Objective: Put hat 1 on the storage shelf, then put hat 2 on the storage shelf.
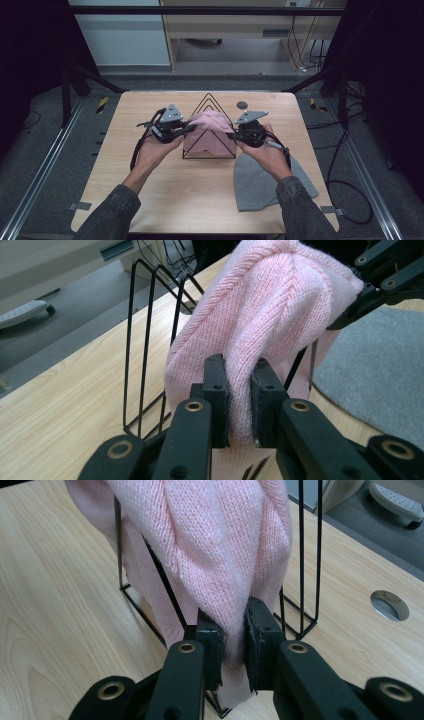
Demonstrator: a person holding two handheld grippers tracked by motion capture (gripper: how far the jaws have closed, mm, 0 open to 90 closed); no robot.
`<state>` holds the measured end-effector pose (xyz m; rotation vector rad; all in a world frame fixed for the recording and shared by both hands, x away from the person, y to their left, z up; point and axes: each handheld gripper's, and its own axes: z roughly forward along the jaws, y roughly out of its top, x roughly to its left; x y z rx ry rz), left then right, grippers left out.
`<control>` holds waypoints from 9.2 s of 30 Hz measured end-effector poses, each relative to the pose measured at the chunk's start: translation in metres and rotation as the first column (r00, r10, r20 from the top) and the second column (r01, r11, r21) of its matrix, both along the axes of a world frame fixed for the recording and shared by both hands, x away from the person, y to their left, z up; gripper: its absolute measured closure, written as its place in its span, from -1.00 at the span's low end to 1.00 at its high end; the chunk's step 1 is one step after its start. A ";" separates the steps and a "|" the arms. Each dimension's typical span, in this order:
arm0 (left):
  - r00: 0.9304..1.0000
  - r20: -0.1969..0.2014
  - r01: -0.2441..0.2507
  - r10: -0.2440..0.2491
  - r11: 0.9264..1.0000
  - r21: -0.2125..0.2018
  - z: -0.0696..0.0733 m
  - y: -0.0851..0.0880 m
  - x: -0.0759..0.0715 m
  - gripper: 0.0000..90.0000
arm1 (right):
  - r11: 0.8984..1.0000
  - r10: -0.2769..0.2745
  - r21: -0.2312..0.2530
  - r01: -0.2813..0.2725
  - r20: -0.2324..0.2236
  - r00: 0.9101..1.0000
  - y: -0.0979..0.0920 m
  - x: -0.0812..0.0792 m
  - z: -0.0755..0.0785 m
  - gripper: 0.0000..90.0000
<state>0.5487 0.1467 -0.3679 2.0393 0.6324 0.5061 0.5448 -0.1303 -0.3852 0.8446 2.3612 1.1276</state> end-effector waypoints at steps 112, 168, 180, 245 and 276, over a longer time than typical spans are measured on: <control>0.968 -0.096 -0.210 0.233 0.956 0.207 -0.093 0.114 -0.072 -0.80 | 0.944 -0.326 -0.138 0.298 -0.287 0.901 -0.170 -0.016 -0.072 0.91; 0.995 -0.095 0.021 -0.026 0.999 -0.044 -0.018 0.017 -0.098 -0.77 | 0.995 0.050 -0.096 -0.039 0.112 0.992 -0.056 -0.115 0.165 0.93; 0.989 -0.121 0.077 -0.085 0.995 -0.062 -0.026 -0.002 -0.096 -0.66 | 0.988 0.122 -0.107 -0.108 0.139 0.983 -0.029 -0.123 0.187 0.93; 0.998 -0.008 0.054 -0.055 0.998 -0.015 0.056 0.020 -0.059 0.96 | 0.998 0.063 -0.005 -0.063 0.175 0.983 -0.016 -0.076 0.182 0.94; 0.989 0.101 -0.114 0.108 0.992 0.048 0.138 0.016 0.043 0.96 | 0.977 -0.155 0.178 0.113 0.241 0.958 -0.028 0.027 0.189 0.94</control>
